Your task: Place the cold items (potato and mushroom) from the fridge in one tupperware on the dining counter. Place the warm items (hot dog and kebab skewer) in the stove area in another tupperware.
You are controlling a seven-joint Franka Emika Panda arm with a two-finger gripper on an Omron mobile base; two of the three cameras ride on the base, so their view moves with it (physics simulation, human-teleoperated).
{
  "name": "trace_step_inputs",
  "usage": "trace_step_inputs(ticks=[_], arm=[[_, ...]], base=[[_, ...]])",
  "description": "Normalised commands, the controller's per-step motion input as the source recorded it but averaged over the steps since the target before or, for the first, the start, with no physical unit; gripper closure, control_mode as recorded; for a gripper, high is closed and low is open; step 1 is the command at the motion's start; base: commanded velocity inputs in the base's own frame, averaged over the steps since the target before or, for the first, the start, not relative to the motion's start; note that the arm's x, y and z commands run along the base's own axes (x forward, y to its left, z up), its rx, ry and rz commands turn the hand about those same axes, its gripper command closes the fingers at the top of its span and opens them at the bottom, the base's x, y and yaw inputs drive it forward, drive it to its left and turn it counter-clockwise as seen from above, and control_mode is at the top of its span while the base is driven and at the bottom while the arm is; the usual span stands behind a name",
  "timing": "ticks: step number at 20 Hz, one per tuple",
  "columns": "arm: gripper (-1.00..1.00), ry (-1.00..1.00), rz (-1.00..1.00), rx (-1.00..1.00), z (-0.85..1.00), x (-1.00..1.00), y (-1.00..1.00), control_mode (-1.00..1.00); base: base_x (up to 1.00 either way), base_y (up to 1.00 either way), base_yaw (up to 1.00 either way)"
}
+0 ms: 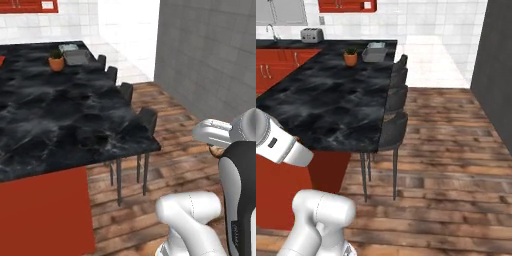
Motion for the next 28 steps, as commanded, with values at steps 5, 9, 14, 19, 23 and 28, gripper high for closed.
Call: trace_step_inputs(ticks=[5,9,14,19,23,28], arm=[[1.00,0.00,0.00,0.00,0.00,0.00,0.00,1.00],[1.00,0.00,0.00,0.00,0.00,0.00,0.00,1.00],[1.00,0.00,0.00,0.00,0.00,0.00,0.00,1.00],[1.00,0.00,0.00,0.00,0.00,0.00,0.00,1.00],[1.00,0.00,0.00,0.00,0.00,0.00,0.00,1.00],[1.00,0.00,0.00,0.00,0.00,0.00,0.00,1.00]], base=[[0.65,-1.00,0.00],[0.70,-1.00,0.00],[0.82,-1.00,0.01],[0.97,-0.82,0.10],[1.00,-0.48,0.24],[1.00,-0.29,0.35]])
